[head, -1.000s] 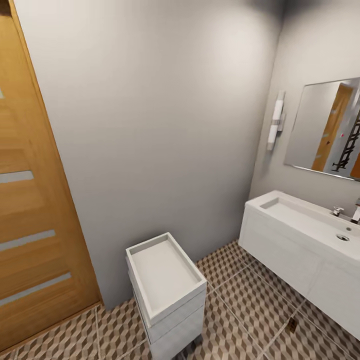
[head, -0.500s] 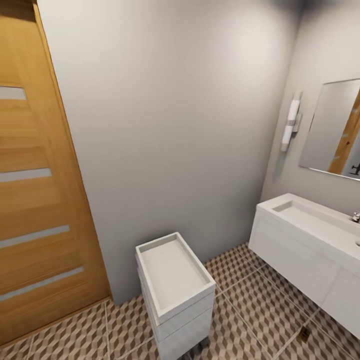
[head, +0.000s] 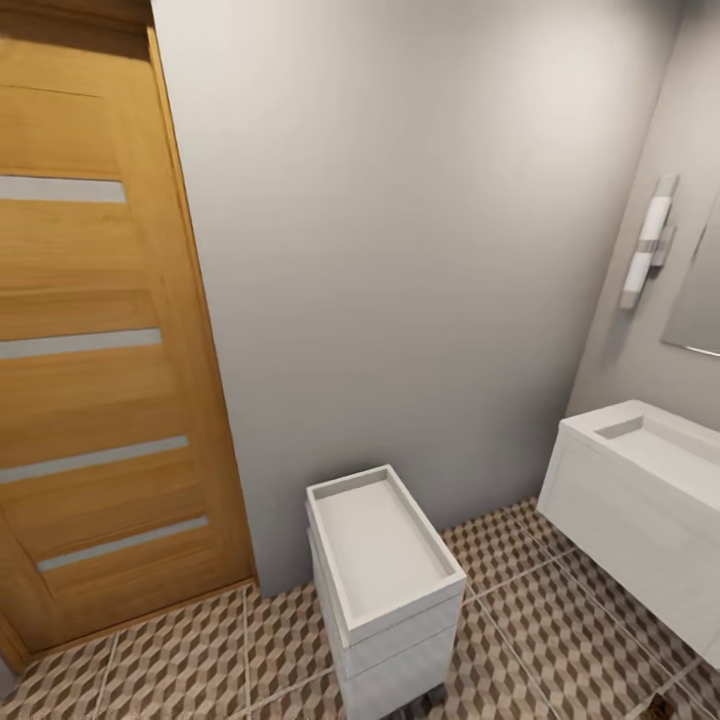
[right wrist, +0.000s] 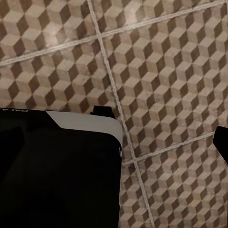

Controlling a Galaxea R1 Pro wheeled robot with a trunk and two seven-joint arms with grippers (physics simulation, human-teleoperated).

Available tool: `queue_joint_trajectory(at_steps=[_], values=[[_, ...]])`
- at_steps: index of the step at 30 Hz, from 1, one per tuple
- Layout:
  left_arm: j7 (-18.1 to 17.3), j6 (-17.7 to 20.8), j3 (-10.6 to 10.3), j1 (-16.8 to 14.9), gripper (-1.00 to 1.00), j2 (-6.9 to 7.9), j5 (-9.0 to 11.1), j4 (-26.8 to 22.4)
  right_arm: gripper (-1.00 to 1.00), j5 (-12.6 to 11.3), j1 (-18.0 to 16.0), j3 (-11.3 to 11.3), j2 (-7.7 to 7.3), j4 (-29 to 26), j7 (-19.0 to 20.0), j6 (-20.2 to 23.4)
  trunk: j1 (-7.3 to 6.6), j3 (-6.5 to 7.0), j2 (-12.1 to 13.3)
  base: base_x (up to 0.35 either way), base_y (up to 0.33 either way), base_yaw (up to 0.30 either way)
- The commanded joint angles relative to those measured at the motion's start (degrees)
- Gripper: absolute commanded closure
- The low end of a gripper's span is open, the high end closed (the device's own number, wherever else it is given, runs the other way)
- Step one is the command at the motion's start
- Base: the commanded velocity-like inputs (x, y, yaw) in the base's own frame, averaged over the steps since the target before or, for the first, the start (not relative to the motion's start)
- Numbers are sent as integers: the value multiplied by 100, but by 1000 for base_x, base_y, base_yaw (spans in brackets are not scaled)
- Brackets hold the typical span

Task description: Take the four mousetraps from the cabinet in the bathroom and place them on the bathroom floor. Make sure all four end up on the same floor surface, and ensure that at least two of them are either under or directly next to the same bathroom sink.

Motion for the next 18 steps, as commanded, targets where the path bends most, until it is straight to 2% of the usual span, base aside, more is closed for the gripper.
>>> queue_joint_trajectory(at_steps=[1,11,18], values=[[8,-16,-50,-5,-100,-2,48,4,-100,31,-9,35,2,19,-27,-11,2,-10,-9,0,0,284],[-49,11,-42,-5,-100,-22,37,2,-100,32,-9,35,2,14,-29,-41,2,-10,-9,0,0,285],[-26,-1,-42,-5,-100,-131,32,2,-100,32,-9,35,-5,18,-31,-95,2,-10,-9,0,0,285]])
